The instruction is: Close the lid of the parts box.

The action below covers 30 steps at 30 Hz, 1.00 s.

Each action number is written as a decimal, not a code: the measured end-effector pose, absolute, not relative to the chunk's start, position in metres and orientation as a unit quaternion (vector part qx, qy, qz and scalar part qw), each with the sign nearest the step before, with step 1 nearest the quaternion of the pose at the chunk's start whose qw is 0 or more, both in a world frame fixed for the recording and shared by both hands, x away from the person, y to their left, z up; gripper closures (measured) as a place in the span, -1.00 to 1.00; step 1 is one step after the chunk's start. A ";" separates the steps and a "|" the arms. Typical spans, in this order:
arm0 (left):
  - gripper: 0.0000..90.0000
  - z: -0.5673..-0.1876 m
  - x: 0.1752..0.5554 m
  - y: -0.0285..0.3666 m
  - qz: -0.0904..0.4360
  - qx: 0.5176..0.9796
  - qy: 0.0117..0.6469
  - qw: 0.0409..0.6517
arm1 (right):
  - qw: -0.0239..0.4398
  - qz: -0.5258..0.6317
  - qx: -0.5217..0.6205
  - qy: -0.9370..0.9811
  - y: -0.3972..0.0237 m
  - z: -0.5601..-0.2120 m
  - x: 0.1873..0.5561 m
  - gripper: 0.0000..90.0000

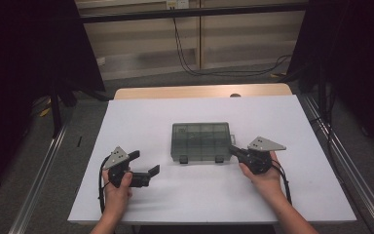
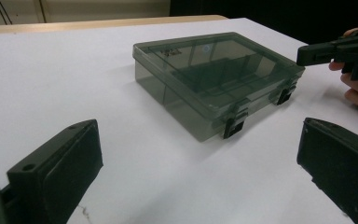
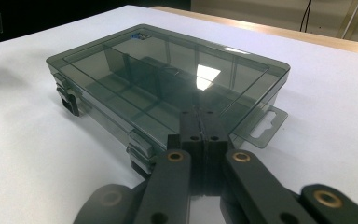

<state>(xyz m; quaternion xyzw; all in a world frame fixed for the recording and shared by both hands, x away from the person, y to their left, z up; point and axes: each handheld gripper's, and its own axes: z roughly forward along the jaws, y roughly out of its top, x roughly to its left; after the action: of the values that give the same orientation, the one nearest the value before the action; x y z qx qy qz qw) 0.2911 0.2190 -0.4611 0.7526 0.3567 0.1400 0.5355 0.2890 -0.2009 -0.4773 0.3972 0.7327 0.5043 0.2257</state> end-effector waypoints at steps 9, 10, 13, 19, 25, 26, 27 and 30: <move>-1.00 -0.460 0.286 0.230 0.146 0.752 0.359 0.533 | 0.222 0.506 0.398 0.732 -0.203 -0.476 0.289 0.96; -1.00 -0.460 0.286 0.231 0.145 0.750 0.359 0.536 | 0.220 0.512 0.397 0.729 -0.203 -0.476 0.288 0.88; -1.00 -0.461 0.285 0.234 0.145 0.750 0.364 0.533 | 0.213 0.526 0.384 0.728 -0.205 -0.471 0.285 0.47; -1.00 -0.460 0.284 0.238 0.146 0.747 0.365 0.536 | 0.209 0.547 0.377 0.718 -0.214 -0.460 0.279 -0.97; -1.00 -0.460 0.284 0.238 0.147 0.747 0.365 0.536 | 0.223 0.542 0.390 0.710 -0.233 -0.455 0.273 -1.00; -1.00 -0.460 0.284 0.238 0.147 0.747 0.366 0.535 | 0.224 0.541 0.394 0.708 -0.237 -0.454 0.271 -1.00; -1.00 -0.460 0.284 0.238 0.147 0.747 0.365 0.535 | 0.228 0.539 0.396 0.708 -0.240 -0.454 0.269 -1.00; -1.00 -0.460 0.284 0.238 0.147 0.748 0.364 0.535 | 0.233 0.535 0.404 0.704 -0.251 -0.454 0.263 -1.00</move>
<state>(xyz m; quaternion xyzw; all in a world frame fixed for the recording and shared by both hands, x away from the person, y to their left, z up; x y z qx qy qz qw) 0.2838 0.2383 -0.4598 0.7484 0.3639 0.1470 0.5347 0.2634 -0.2513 -0.4537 0.4040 0.7042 0.5353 0.2329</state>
